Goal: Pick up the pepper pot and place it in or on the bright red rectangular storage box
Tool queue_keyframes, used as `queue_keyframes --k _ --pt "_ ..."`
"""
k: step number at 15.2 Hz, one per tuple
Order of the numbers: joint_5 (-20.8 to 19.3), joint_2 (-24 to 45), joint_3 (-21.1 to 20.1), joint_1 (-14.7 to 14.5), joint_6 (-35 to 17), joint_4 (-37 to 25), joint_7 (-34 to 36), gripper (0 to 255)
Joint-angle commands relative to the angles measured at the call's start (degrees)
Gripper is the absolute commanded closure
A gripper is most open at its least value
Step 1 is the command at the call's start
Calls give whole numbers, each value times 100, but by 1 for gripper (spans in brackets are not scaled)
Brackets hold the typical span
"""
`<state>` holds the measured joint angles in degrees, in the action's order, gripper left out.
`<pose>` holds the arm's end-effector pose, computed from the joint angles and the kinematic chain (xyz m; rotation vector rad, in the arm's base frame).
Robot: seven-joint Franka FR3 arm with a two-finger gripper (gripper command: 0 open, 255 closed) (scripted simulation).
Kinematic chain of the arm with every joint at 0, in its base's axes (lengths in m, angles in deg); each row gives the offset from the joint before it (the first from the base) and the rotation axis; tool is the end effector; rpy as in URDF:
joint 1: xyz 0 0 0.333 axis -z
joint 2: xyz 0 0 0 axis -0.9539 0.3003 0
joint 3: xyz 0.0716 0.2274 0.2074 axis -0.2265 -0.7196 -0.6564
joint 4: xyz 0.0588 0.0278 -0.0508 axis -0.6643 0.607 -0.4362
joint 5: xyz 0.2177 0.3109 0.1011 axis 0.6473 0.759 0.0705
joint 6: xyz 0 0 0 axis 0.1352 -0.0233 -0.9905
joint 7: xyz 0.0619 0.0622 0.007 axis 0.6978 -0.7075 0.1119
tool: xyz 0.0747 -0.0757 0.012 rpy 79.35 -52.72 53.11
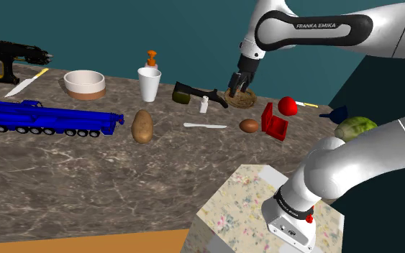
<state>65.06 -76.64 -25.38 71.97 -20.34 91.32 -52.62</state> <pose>0.3999 -0.0810 0.5141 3.1247 -0.0721 -0.0135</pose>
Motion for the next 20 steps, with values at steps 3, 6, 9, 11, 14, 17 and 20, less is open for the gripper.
queue_keyframes --k 3,6,9,11,14,17,20 --pt "50 908 209 -40 -473 -436 -337 0" --pt "149 1587 345 -57 -754 -824 -611 0" --pt "296 2278 449 -54 -971 -1280 -896 0" --pt "416 2743 498 -35 -1078 -1622 -1087 0" --pt "611 3447 532 24 -1179 -2195 -1367 0" --pt "790 4095 525 113 -1208 -2786 -1601 0" --pt "816 4180 514 126 -1416 -2660 -1618 0"
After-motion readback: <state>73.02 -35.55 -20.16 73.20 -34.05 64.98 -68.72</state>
